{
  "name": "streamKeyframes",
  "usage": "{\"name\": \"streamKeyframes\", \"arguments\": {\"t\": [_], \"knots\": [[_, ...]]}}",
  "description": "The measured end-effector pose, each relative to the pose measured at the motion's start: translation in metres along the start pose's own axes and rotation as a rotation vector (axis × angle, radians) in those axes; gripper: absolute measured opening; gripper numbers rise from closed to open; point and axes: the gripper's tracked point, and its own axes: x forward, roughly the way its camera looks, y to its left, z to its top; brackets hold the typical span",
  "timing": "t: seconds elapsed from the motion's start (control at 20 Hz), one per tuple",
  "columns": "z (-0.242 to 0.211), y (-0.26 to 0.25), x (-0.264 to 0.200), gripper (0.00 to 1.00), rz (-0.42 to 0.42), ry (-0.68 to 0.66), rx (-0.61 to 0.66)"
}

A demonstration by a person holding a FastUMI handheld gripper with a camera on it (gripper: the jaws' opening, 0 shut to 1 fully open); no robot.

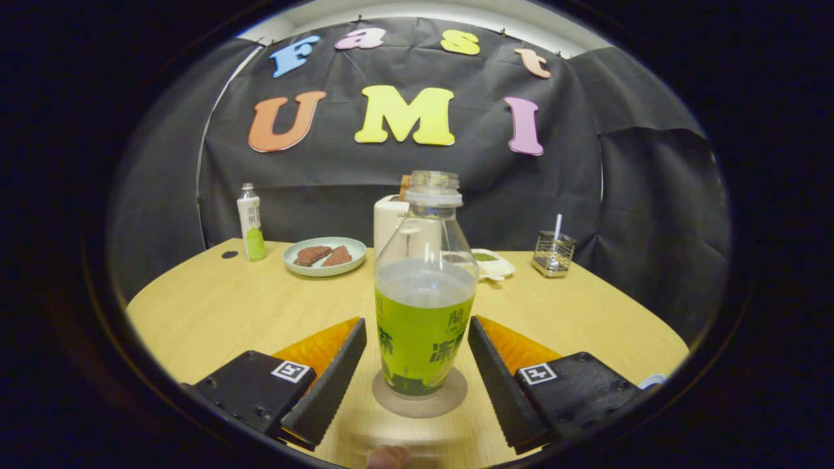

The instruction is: Take the bottle from table, then pour the juice into the cup, finally place the bottle on the coaster

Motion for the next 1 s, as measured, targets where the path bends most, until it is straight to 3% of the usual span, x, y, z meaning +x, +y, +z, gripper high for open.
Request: {"name": "streamKeyframes", "arguments": {"t": [0.3,0.6,1.0], "knots": [[0.027,-0.006,-0.095,1.00,0.009,-0.128,-0.038],[0.044,-0.014,-0.197,1.00,0.007,-0.225,0.015],[0.042,-0.036,-0.275,1.00,0.026,-0.289,0.066]]}}
